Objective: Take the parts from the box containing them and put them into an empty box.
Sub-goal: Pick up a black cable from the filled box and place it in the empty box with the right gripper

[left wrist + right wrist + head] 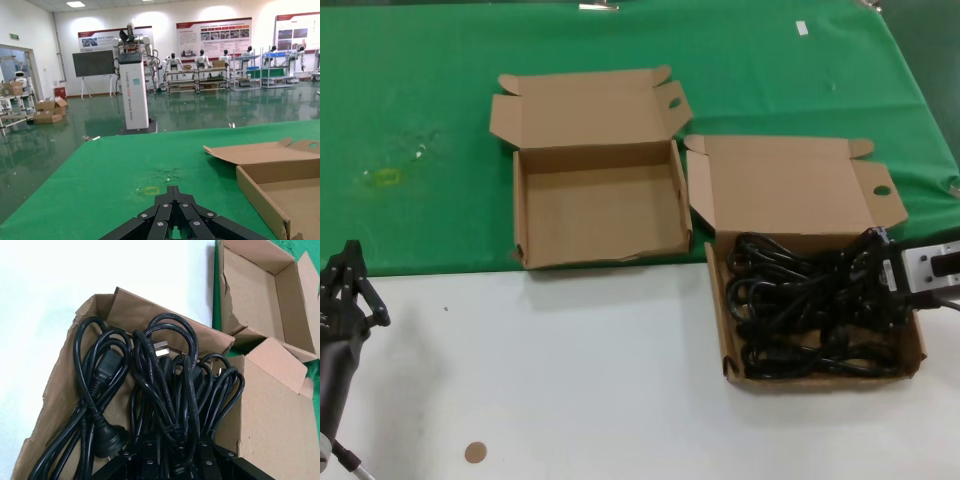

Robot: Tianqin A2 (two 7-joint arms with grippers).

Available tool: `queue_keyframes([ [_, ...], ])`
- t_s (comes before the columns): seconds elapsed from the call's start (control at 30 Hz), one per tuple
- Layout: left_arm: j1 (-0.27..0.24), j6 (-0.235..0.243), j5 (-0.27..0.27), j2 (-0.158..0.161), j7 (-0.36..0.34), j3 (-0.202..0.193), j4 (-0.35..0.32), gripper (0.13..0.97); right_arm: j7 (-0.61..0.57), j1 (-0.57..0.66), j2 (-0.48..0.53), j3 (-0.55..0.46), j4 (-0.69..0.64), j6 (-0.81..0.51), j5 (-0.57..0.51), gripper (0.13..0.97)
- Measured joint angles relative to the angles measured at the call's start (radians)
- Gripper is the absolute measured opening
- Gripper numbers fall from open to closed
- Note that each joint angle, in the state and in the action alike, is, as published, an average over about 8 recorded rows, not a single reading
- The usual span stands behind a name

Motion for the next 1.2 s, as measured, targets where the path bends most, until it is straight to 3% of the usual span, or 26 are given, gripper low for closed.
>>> queue_keyframes([
  [0.17,0.000,0.000,0.000,0.000,0.000,0.000,0.000,0.144,0.025,0.007,0.017,0.003,0.025,-0.024,-0.003,0.249],
  [0.7,0.000,0.000,0.000,0.000,0.000,0.000,0.000,0.144,0.107,0.122,0.024,0.010,0.056,-0.117,-0.011,0.244],
  [1.2,0.000,0.000,0.000,0.000,0.000,0.000,0.000,0.144,0.132,0.263,-0.154,-0.049,-0.012,-0.068,-0.090,0.243],
])
